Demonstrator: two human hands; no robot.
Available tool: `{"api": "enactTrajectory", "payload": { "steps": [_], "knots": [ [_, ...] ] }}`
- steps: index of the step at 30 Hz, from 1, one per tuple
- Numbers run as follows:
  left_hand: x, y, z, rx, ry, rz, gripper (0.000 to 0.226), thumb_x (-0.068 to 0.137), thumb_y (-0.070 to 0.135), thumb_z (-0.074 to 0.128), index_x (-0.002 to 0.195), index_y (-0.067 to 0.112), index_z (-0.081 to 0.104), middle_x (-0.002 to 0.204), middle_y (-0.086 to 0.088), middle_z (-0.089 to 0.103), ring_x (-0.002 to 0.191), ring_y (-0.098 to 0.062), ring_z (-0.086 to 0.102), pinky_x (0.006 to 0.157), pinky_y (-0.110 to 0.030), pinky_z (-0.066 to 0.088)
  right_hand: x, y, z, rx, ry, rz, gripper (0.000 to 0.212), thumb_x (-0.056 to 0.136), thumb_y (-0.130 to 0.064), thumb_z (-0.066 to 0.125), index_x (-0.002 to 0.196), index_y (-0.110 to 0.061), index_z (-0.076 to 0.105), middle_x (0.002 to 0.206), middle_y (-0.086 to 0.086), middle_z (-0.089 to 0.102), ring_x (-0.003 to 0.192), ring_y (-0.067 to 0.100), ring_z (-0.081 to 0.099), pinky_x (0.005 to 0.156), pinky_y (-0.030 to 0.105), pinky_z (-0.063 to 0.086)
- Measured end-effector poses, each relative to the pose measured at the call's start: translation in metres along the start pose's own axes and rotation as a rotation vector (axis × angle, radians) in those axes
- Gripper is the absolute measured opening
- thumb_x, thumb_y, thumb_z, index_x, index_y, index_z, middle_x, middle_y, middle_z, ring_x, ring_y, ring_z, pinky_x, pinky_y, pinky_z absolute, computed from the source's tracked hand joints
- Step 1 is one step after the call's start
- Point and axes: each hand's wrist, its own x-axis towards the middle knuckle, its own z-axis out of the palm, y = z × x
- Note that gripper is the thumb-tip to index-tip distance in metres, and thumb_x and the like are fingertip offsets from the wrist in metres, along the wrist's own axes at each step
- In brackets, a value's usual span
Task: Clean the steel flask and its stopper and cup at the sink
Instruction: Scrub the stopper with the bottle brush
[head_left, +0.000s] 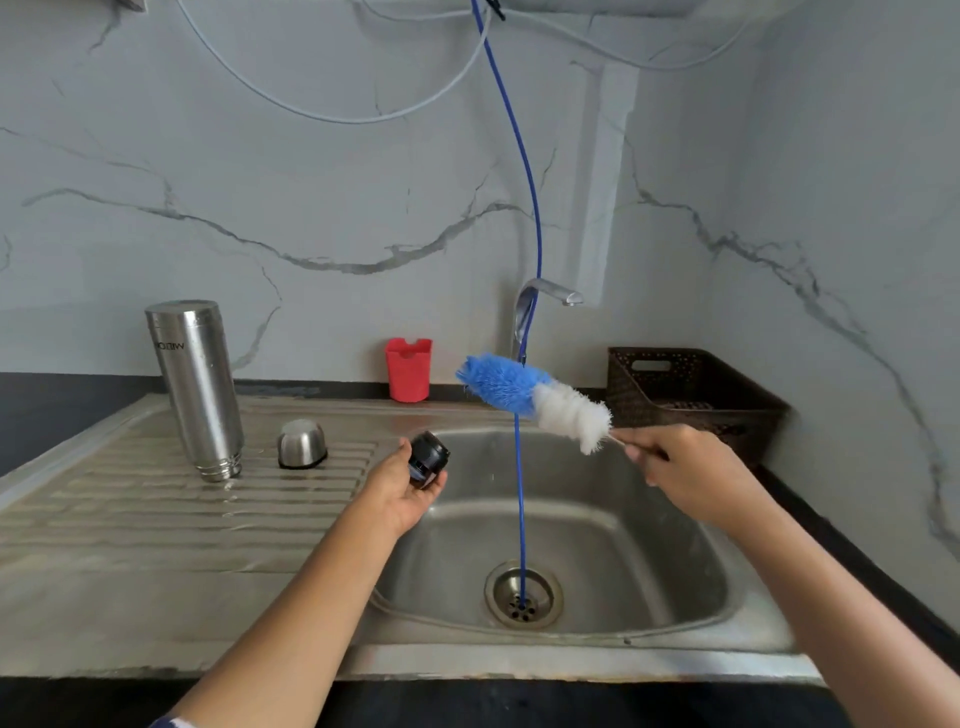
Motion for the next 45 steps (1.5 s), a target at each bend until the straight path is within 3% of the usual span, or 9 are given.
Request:
{"api": "enactTrajectory", "payload": {
  "steps": [4,8,12,16,21,26,34,38,45],
  "knots": [
    [0.003,-0.006,-0.002,0.055,-0.042,-0.005,0.027,0.099,0.018,0.049,0.124,0.008,0.048,0.120,-0.020,0.053,0.086,-0.028,0.057,0.077,-0.038,0.048,-0.014,0.022,0.004,0.090,0.039,-0.018,0.032,0.097,-0.024,0.051,0.125,-0.036,0.059,0.063,-0.029,0.041,0.063,-0.005,0.044,0.059,0.010,0.035],
    [0.008,-0.008,-0.004,0.249,-0.055,0.097,0.041,0.083,0.022,0.070,0.116,0.006,0.054,0.103,-0.016,0.062,0.087,-0.026,0.062,0.069,-0.032,0.051,-0.022,0.036,0.009,0.177,0.002,-0.029,0.030,0.096,-0.023,0.054,0.121,-0.038,0.063,0.057,-0.016,0.059,0.052,-0.002,0.051,0.055,0.011,0.039],
    [0.013,-0.013,-0.002,0.451,0.068,0.122,0.035,0.073,0.038,0.079,0.094,0.016,0.061,0.082,-0.002,0.063,0.069,-0.011,0.057,0.054,-0.021,0.044,-0.030,0.041,0.010,0.145,0.015,-0.067,0.033,0.094,-0.021,0.056,0.116,-0.045,0.060,0.055,-0.033,0.055,0.063,-0.017,0.053,0.059,0.007,0.040],
    [0.017,-0.015,-0.002,0.414,0.086,0.128,0.029,0.075,0.034,0.078,0.090,0.016,0.061,0.085,-0.004,0.066,0.061,-0.012,0.065,0.039,-0.013,0.045,-0.037,0.037,0.015,-0.012,0.009,-0.095,0.036,0.095,-0.029,0.054,0.121,-0.054,0.054,0.058,-0.036,0.051,0.059,0.000,0.049,0.061,0.019,0.039],
    [0.016,-0.010,0.000,0.311,-0.029,0.156,0.021,0.082,0.019,0.072,0.099,0.011,0.064,0.093,-0.011,0.069,0.058,-0.014,0.071,0.046,-0.015,0.051,-0.032,0.030,0.023,-0.093,-0.035,-0.097,0.037,0.097,-0.032,0.047,0.128,-0.053,0.048,0.117,-0.018,0.066,0.096,0.013,0.062,0.068,0.027,0.041],
    [0.018,-0.006,-0.001,0.324,-0.145,0.166,0.018,0.084,0.007,0.067,0.101,0.005,0.064,0.101,-0.017,0.068,0.067,-0.020,0.072,0.058,-0.020,0.058,-0.020,0.026,0.031,-0.125,-0.021,-0.110,0.038,0.098,-0.032,0.045,0.130,-0.052,0.047,0.117,-0.014,0.066,0.105,0.016,0.060,0.076,0.031,0.045],
    [0.025,-0.002,-0.005,0.401,-0.012,0.201,0.020,0.079,0.019,0.075,0.093,0.009,0.065,0.091,-0.009,0.070,0.066,-0.016,0.071,0.063,-0.025,0.055,-0.038,0.040,0.018,-0.202,-0.041,-0.122,0.044,0.091,-0.022,0.050,0.122,-0.053,0.055,0.094,-0.010,0.068,0.088,0.018,0.064,0.067,0.034,0.047],
    [0.023,-0.006,-0.002,0.444,0.003,0.230,0.021,0.077,0.015,0.077,0.092,0.006,0.064,0.082,-0.009,0.069,0.072,-0.020,0.066,0.053,-0.018,0.055,-0.021,0.034,0.033,-0.140,0.001,-0.143,0.032,0.090,-0.019,0.054,0.107,-0.047,0.060,0.099,-0.007,0.071,0.087,0.025,0.066,0.063,0.035,0.046],
    [0.025,-0.002,0.001,0.405,0.021,0.281,0.015,0.074,0.010,0.078,0.080,0.005,0.065,0.071,-0.008,0.070,0.072,-0.022,0.066,0.049,-0.016,0.053,-0.034,0.046,0.015,-0.220,-0.065,-0.133,0.047,0.091,-0.019,0.051,0.121,-0.055,0.053,0.099,-0.015,0.069,0.093,0.018,0.064,0.067,0.032,0.043]
  ]
}}
